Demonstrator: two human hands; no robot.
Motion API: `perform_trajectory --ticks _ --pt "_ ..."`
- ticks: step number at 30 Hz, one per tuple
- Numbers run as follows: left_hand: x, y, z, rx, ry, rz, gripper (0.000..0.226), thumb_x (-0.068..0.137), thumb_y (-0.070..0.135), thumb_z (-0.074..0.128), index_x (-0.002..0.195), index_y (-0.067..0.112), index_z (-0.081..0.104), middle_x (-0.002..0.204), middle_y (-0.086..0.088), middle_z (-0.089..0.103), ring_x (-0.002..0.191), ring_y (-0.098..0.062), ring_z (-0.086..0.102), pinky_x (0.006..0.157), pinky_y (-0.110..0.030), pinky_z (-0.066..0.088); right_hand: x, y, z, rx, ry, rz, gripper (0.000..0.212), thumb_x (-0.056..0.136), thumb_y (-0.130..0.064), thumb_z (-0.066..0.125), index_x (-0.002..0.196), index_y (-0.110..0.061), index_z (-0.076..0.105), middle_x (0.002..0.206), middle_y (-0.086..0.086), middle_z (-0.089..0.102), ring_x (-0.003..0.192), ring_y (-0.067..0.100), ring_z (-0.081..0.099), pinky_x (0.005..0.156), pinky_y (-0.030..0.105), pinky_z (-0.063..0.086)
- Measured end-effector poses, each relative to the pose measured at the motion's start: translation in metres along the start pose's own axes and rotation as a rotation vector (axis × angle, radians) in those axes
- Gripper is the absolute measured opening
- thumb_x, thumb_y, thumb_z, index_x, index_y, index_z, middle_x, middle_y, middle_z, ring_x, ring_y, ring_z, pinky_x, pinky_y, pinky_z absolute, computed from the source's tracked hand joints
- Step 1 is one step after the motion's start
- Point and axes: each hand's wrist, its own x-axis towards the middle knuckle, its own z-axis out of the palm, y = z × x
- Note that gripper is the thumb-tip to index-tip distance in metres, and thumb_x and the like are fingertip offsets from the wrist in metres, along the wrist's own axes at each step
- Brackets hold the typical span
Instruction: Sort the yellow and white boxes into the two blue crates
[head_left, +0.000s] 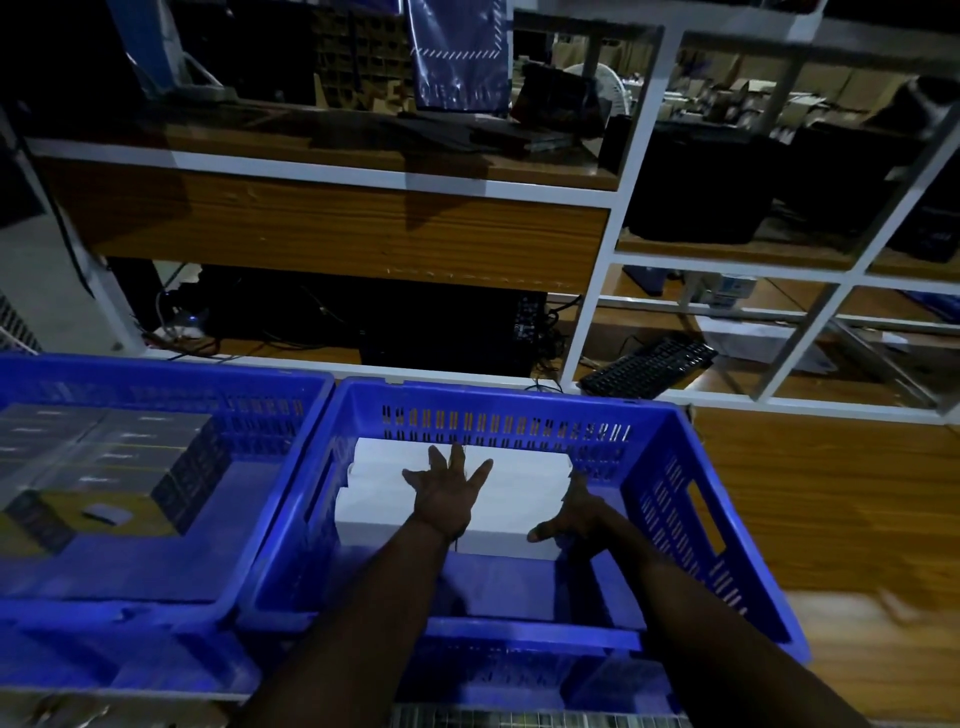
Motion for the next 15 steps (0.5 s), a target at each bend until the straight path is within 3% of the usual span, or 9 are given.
perform_trajectory --ticks 5,11,15 --pt "0.002 0.000 0.003 0.036 0.031 -0.005 0.096 0.090 -0.001 0.056 0.154 0.030 -0.009 0.159 -0.027 -0.009 0.142 -0.057 0.004 0.097 -0.075 0.031 -0.030 -0.027 0.002 -0.039 0.054 -0.010 0.141 0.043 -0.032 0.096 0.148 -0.017 0.004 0.143 0.007 0.039 0.136 0.032 0.036 0.111 0.046 0.035" --pt "0.000 0.000 0.002 0.008 0.025 -0.018 0.093 0.092 0.000 0.054 0.155 0.033 -0.006 0.160 -0.025 -0.006 0.143 -0.054 0.005 0.097 -0.076 0.028 -0.031 -0.028 0.002 -0.028 0.049 -0.011 0.138 0.046 -0.028 0.096 0.148 -0.016 0.004 0.145 0.007 0.038 0.137 0.032 0.034 0.110 0.042 0.035" --pt "0.000 -0.003 -0.005 -0.023 -0.055 -0.011 0.121 0.076 0.012 0.080 0.153 0.036 -0.010 0.161 -0.019 -0.012 0.144 -0.051 0.000 0.099 -0.075 0.025 -0.031 -0.025 0.002 0.037 0.039 -0.046 0.132 0.058 -0.018 0.093 0.150 -0.013 -0.001 0.148 0.007 0.031 0.138 0.030 0.032 0.104 0.032 0.032"
